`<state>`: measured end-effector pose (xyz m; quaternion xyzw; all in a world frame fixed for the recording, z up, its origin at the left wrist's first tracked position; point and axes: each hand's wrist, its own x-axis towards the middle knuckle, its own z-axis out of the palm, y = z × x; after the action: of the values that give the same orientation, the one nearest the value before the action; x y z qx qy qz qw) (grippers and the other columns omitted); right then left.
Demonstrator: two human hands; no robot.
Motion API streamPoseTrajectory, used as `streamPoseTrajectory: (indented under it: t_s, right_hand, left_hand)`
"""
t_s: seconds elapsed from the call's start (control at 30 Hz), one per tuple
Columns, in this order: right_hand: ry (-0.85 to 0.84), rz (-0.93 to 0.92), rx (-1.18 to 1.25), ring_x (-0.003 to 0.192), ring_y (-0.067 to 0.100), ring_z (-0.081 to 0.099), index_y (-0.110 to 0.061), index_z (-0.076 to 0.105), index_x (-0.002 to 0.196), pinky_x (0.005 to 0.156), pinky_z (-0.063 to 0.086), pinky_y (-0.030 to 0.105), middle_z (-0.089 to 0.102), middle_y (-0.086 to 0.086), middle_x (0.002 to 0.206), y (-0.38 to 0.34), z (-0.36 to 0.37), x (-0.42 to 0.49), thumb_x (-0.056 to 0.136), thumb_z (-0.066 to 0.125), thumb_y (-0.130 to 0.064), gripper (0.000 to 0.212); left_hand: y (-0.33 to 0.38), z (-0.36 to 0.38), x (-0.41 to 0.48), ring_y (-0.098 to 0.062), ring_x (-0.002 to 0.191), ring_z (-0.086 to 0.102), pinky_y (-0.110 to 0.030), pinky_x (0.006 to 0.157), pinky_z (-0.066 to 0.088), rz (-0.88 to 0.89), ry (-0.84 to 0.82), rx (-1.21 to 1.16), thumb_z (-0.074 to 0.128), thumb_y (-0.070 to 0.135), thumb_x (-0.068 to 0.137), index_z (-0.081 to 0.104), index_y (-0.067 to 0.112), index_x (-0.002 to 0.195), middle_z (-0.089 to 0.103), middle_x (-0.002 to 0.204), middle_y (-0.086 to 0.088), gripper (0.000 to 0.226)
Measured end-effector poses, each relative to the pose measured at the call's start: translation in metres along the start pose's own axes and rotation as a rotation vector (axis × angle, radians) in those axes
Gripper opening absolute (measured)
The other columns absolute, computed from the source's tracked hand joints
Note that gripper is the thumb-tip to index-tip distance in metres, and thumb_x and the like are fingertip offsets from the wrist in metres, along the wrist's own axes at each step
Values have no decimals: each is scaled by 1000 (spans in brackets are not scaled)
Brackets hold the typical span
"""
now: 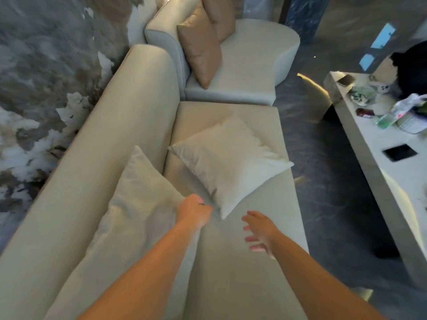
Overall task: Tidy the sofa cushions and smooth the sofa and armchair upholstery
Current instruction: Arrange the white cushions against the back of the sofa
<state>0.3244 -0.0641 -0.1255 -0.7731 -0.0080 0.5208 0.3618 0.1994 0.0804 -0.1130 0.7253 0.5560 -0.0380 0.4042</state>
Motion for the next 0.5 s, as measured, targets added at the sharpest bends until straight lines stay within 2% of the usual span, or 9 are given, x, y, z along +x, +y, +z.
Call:
streamPoseTrajectory:
  t_s: [0.03, 0.1, 0.17, 0.23, 0.3, 0.33, 0.4, 0.5]
  right_hand:
    - [0, -11, 11, 108, 36, 62, -26, 40, 144, 91, 52, 48, 58, 12, 130, -7, -11, 15, 99, 52, -31, 46]
    - [15, -21, 68, 104, 36, 62, -26, 33, 149, 87, 55, 49, 52, 15, 140, -18, -34, 47, 99, 55, -29, 55]
    - [16, -30, 135, 104, 37, 61, -27, 26, 152, 83, 57, 49, 48, 16, 145, -23, -58, 85, 98, 58, -29, 63]
    - [2, -18, 154, 106, 38, 60, -30, 18, 155, 80, 58, 49, 46, 16, 147, -24, -79, 113, 96, 61, -31, 72]
    - [3, -36, 160, 111, 40, 58, -34, 11, 156, 79, 58, 49, 44, 15, 149, -28, -95, 135, 94, 65, -33, 82]
    - [30, -48, 174, 115, 41, 56, -37, 8, 155, 80, 59, 51, 43, 15, 149, -31, -102, 146, 92, 68, -34, 87]
    - [122, -85, 174, 122, 42, 51, -41, 6, 154, 79, 59, 52, 39, 13, 152, -45, -114, 165, 88, 72, -35, 94]
    - [163, -87, 179, 121, 43, 50, -42, 14, 152, 76, 59, 55, 38, 13, 151, -65, -126, 187, 85, 75, -37, 92]
  left_hand:
    - [5, 12, 14, -34, 102, 64, -37, 83, 49, -31, -2, -75, 65, 24, 80, 65, 7, 101, 69, 106, -20, 27]
    - [12, 37, 39, -33, 96, 66, -38, 76, 48, -88, 34, -181, 66, 26, 77, 62, 15, 87, 70, 93, -16, 16]
    - [21, 58, 63, -31, 89, 67, -37, 72, 48, -136, 101, -239, 69, 40, 69, 55, 21, 78, 67, 84, -6, 25]
    - [31, 71, 88, -32, 85, 68, -43, 75, 53, -182, 135, -296, 69, 48, 65, 50, 22, 78, 67, 85, -7, 34]
    - [39, 74, 113, -34, 93, 66, -47, 83, 54, -188, 190, -300, 71, 44, 73, 54, 20, 87, 66, 95, -10, 32]
    - [43, 73, 125, -34, 100, 63, -47, 89, 52, -184, 217, -299, 71, 42, 76, 57, 16, 99, 65, 105, -14, 37]
    - [51, 64, 147, -35, 111, 57, -42, 97, 46, -195, 271, -273, 70, 42, 79, 51, 12, 121, 58, 123, -18, 55]
    - [64, 41, 179, -38, 121, 49, -38, 102, 38, -174, 341, -172, 67, 47, 82, 40, 16, 136, 45, 135, -23, 68]
